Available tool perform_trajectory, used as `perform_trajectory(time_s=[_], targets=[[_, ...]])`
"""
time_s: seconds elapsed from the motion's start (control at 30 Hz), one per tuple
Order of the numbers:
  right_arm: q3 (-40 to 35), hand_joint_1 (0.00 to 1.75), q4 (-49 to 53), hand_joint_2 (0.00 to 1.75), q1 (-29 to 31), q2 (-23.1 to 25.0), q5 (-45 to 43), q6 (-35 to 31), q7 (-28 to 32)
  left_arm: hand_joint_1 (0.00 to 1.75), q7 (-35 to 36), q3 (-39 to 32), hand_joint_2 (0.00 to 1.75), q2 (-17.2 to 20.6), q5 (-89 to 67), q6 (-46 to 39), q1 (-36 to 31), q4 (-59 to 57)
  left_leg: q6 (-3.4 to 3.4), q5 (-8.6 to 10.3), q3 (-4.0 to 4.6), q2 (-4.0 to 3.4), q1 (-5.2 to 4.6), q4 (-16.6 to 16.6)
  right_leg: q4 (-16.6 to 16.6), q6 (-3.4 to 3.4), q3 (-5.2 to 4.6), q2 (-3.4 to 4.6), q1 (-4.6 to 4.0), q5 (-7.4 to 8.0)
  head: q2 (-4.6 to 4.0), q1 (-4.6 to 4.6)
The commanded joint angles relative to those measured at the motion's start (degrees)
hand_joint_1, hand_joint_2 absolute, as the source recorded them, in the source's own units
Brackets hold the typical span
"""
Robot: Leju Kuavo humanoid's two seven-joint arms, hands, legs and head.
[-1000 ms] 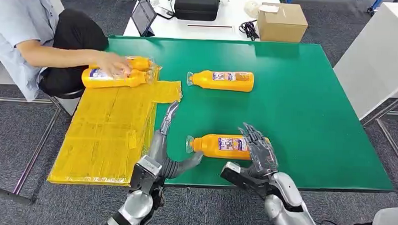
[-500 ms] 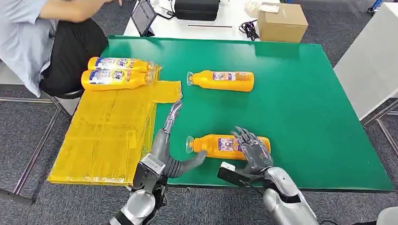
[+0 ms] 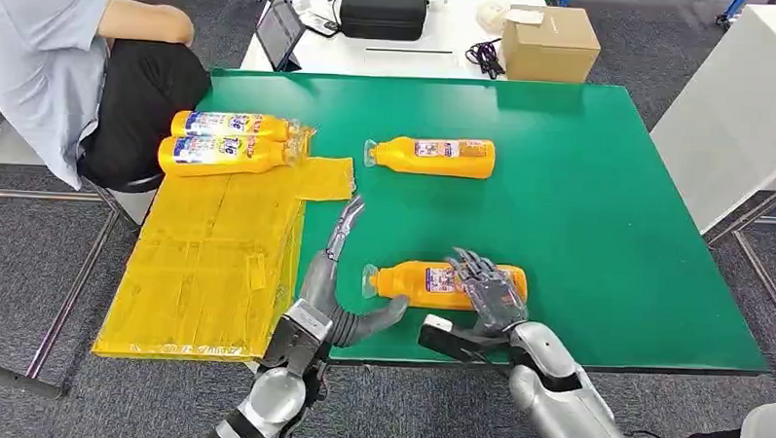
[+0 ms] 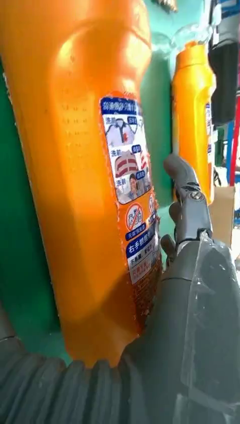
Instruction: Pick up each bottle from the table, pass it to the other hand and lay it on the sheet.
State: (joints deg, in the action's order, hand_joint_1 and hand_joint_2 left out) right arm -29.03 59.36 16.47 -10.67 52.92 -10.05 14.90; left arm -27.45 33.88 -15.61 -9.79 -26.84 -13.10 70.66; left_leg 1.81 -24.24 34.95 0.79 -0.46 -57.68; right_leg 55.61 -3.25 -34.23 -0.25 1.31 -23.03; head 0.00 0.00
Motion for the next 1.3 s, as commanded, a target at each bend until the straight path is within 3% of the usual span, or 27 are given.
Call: perform_trajectory(time_s=[0.03, 0.33, 1.07, 1.1, 1.13, 1.17, 1.2, 1.3], targets=[[-3.3, 0.00, -1.4, 1.75, 2.0, -1.8, 0.3, 1.3, -1.5, 0.00, 0.7, 0.6, 1.75, 0.9, -0.6, 0.4, -1.7, -2.2, -0.08, -0.05, -0.14, -0.06, 0.03, 0.0, 0.0, 0.11, 0.14, 0.03, -0.04, -0.03, 0.00, 0.00], [-3.1, 0.00, -1.4, 1.75, 2.4, -2.2, 4.6, -0.6, -5.5, 0.00, 1.3, -0.2, 1.75, 1.1, -2.1, 0.0, -0.6, -1.0, -0.08, -0.06, -0.17, -0.07, 0.02, 0.0, 0.0, 0.11, 0.16, 0.04, -0.03, -0.04, 0.00, 0.00], [-0.8, 0.00, -6.4, 1.75, 2.8, -2.7, 2.7, 2.6, -5.3, 0.00, 1.4, -0.7, 1.75, 1.4, -2.9, 0.1, -0.5, -1.5, -0.11, -0.09, -0.29, -0.06, 0.07, 0.0, -0.1, 0.15, 0.32, 0.02, -0.08, -0.06, 0.00, 0.00], [-0.7, 1.13, -7.3, 1.75, 3.3, -2.8, 1.9, 3.3, -4.8, 0.00, 1.3, -0.7, 1.75, 1.3, -2.7, 0.1, -0.7, -1.9, -0.08, -0.04, -0.22, -0.04, 0.03, 0.0, -0.1, 0.11, 0.23, 0.01, -0.03, -0.03, 0.00, 0.00], [-0.5, 1.54, -7.8, 1.75, 3.4, -3.0, 1.7, 3.4, -4.7, 0.00, 1.3, -0.6, 1.75, 1.3, -2.6, 0.1, -0.8, -2.0, -0.07, -0.01, -0.15, -0.02, 0.02, 0.0, -0.1, 0.09, 0.16, 0.00, -0.03, 0.00, 0.00, 0.00], [-0.5, 1.66, -7.9, 1.75, 3.4, -3.2, 1.6, 3.4, -4.7, 0.00, 1.3, -0.6, 1.75, 1.2, -2.6, 0.1, -0.8, -2.1, -0.12, -0.08, -0.28, -0.07, 0.06, 0.0, -0.1, 0.15, 0.29, 0.03, -0.08, -0.05, 0.00, 0.00], [-0.3, 1.68, -8.9, 1.75, 3.7, -3.1, 1.1, 3.7, -4.5, 0.00, 1.2, -0.6, 1.75, 1.2, -2.5, 0.2, -0.9, -2.4, -0.07, -0.03, -0.19, -0.04, 0.02, 0.0, 0.0, 0.09, 0.20, 0.01, -0.02, -0.02, 0.00, 0.00], [0.1, 1.54, -9.8, 1.75, 3.7, -3.3, 0.6, 3.5, -4.2, 0.00, 1.1, -0.5, 1.75, 1.2, -2.3, 0.2, -1.1, -2.5, -0.09, -0.04, -0.26, -0.02, 0.03, 0.0, -0.1, 0.12, 0.28, -0.01, -0.04, -0.02, 0.00, 0.00]])
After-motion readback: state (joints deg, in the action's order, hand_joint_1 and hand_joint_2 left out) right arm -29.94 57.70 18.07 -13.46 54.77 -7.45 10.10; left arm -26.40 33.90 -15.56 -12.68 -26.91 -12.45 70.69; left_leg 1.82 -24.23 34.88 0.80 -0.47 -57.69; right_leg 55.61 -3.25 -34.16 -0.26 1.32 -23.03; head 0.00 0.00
